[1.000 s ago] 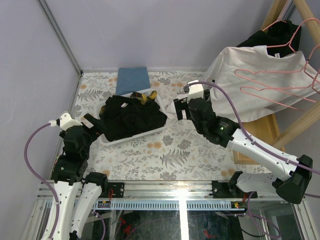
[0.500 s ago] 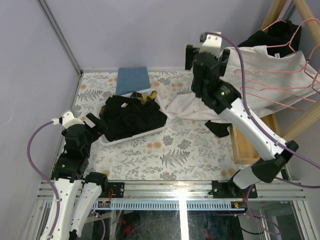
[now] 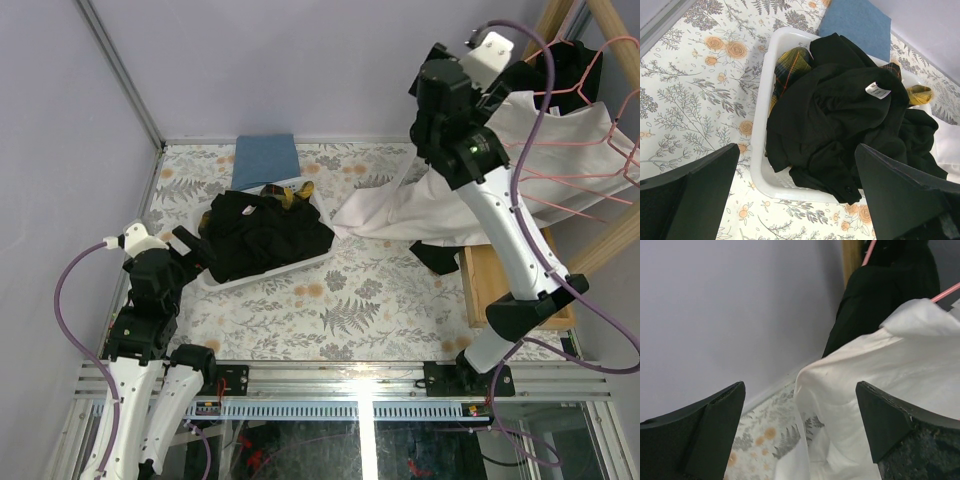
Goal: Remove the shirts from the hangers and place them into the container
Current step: Pick up the hanger from the clothesline.
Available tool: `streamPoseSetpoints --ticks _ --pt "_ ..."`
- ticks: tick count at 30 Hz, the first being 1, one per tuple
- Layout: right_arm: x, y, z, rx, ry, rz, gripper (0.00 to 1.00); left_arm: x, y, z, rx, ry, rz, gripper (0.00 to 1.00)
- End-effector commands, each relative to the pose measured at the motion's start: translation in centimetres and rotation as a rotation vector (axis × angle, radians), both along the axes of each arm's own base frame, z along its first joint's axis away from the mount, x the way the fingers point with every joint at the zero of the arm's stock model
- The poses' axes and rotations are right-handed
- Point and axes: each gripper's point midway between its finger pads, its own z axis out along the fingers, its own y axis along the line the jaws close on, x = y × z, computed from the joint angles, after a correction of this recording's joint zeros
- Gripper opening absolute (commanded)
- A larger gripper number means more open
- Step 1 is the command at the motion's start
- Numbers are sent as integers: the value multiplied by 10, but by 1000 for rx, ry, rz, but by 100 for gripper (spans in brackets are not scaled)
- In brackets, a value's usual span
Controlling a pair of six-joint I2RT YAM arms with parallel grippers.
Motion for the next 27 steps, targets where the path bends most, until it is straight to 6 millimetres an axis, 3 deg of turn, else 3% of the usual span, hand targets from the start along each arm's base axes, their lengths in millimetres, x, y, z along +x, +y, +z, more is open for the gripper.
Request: streamPoseSetpoints --ticks 1,8,11,16,20,22,26,27 --pt "-1 -30 16 160 -83 -91 99 5 -1 11 7 -53 -14 100" --pt "38 -49 -12 244 -11 -72 94 4 -2 12 7 -58 -18 100" --pt "50 -57 -24 268 2 -79 88 5 -2 11 7 -58 -21 100" --pt "59 -71 -38 272 21 -139 86 5 -2 12 7 -60 -21 100" --pt "60 -76 -43 274 20 -160 80 5 -2 12 6 -59 -21 100" --pt "56 -77 -44 276 15 -160 65 5 -2 13 6 -63 -21 100" --pt "44 -81 -41 276 -18 -155 48 5 -2 12 6 -61 -21 100" --pt "39 -83 -34 273 -44 -152 37 5 -2 12 6 -61 -21 100"
